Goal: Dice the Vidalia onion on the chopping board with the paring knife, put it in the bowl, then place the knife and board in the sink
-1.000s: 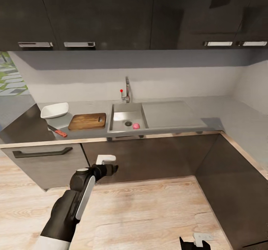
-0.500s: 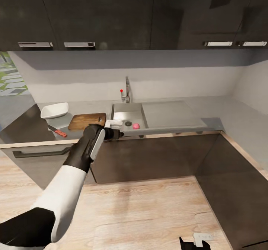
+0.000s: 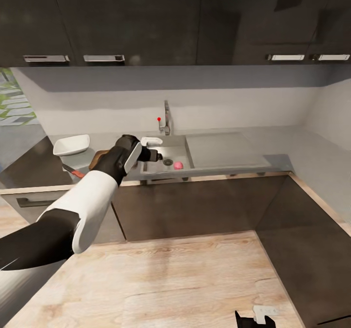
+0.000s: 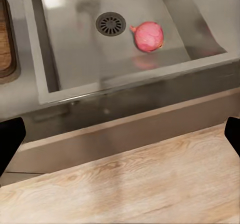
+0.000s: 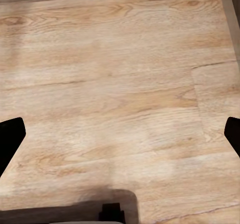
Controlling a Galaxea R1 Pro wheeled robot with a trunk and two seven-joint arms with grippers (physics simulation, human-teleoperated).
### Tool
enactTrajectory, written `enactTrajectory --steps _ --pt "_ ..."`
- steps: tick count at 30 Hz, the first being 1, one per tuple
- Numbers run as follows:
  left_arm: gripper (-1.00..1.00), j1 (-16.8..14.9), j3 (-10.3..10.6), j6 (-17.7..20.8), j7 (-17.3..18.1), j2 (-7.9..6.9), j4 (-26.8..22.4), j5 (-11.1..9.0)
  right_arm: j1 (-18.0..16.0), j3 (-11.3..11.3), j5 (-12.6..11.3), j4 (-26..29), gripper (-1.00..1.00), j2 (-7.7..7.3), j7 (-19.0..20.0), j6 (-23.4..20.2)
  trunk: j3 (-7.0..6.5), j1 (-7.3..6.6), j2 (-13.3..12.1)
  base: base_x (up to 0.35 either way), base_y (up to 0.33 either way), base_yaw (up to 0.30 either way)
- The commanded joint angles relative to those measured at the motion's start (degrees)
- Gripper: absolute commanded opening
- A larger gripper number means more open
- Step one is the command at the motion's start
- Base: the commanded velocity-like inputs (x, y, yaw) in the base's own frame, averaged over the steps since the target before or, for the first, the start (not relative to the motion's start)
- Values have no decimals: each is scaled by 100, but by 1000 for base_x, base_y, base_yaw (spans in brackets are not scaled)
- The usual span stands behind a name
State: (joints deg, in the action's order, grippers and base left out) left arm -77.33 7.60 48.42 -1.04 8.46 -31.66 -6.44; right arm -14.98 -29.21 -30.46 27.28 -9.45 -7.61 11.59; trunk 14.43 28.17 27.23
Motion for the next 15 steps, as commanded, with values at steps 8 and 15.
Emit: enactTrajectory --steps 8,15 --pt "100 -18 31 -3 -27 -69 40 -29 -5 -50 -46 5 100 -5 -45 21 10 3 10 168 0 -72" --pt "100 -17 40 -16 -28 -78 68 -26 -5 -50 -47 5 100 -5 -39 20 10 3 10 328 0 -4"
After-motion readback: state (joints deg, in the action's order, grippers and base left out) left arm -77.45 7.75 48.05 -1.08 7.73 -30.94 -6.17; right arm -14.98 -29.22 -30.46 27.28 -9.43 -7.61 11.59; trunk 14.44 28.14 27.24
